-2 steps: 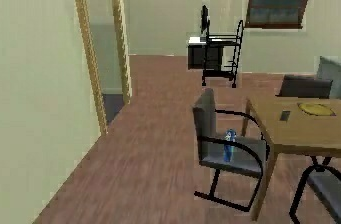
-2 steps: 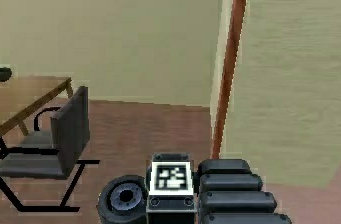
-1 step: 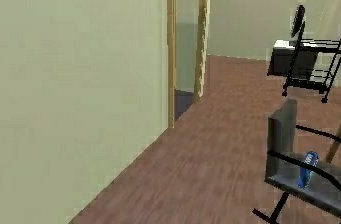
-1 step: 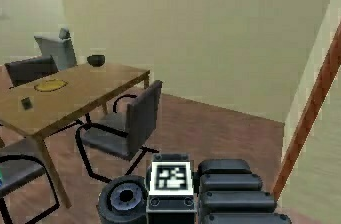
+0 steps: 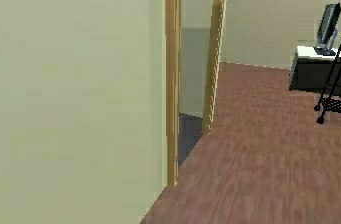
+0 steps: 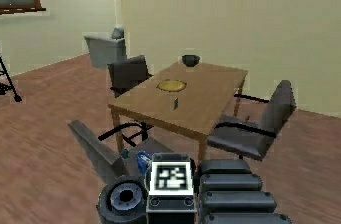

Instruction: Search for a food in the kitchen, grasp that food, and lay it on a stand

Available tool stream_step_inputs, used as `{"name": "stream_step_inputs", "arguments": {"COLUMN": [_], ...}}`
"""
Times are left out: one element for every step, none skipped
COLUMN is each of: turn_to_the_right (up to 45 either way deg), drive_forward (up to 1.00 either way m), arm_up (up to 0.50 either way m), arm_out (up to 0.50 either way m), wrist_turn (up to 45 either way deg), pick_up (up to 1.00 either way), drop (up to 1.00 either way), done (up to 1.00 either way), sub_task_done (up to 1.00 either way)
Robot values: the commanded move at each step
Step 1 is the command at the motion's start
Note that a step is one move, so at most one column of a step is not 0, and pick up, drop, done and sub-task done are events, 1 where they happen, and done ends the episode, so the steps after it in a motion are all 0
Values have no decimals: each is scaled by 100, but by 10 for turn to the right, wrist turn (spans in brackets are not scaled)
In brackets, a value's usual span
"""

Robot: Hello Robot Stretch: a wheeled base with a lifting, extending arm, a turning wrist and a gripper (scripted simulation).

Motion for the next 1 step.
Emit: {"name": "stream_step_inputs", "arguments": {"turn_to_the_right": [-60], "drive_forward": [0], "arm_up": [0], "arm_out": [0], "wrist_turn": [0], "pick_up": [0], "drop": [0], "done": [0], "sub_task_done": [0]}}
